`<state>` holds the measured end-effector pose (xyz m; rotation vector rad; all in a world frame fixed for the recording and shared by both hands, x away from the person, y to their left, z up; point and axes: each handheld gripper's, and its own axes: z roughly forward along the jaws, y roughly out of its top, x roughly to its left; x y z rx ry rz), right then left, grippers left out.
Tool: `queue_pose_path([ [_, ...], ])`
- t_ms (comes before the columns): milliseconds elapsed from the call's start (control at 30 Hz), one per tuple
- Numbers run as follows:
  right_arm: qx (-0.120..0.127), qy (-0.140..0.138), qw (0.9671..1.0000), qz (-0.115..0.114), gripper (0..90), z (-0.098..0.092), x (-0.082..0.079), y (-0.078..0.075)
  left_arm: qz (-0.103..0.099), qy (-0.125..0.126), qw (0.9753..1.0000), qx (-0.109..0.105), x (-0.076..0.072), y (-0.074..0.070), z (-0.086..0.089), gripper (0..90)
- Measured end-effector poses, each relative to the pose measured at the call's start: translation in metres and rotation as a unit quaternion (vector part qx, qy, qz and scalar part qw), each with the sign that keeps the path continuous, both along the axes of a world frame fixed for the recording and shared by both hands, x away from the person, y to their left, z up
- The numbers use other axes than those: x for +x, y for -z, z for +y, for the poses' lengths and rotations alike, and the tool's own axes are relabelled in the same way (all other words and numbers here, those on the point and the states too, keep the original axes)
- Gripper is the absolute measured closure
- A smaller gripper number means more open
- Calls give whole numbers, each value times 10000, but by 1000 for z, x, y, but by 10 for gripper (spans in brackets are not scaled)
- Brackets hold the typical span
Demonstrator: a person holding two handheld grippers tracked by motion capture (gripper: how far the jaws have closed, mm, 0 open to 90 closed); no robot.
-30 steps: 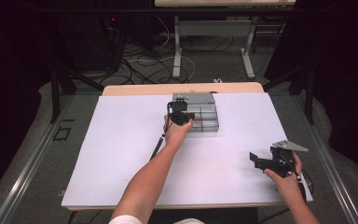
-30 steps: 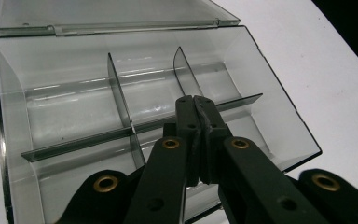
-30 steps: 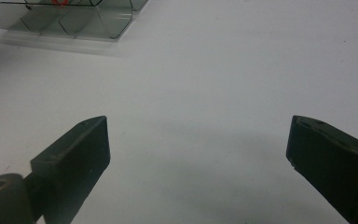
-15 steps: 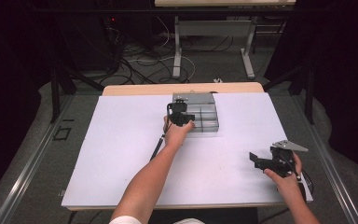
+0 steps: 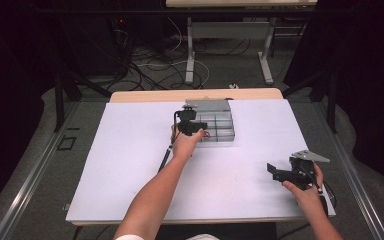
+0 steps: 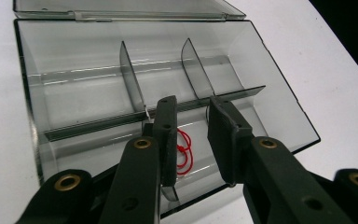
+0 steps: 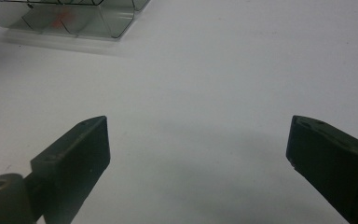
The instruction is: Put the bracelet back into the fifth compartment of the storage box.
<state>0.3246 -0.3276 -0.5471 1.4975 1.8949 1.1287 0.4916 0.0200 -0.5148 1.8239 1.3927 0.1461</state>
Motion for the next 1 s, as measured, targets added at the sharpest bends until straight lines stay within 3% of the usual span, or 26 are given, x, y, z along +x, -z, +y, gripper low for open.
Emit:
queue_pose_path([
  [1000,-70,-32,10000,-49,58,3,1,0,-218,347,9988,-268,-36,-20,49,572],
])
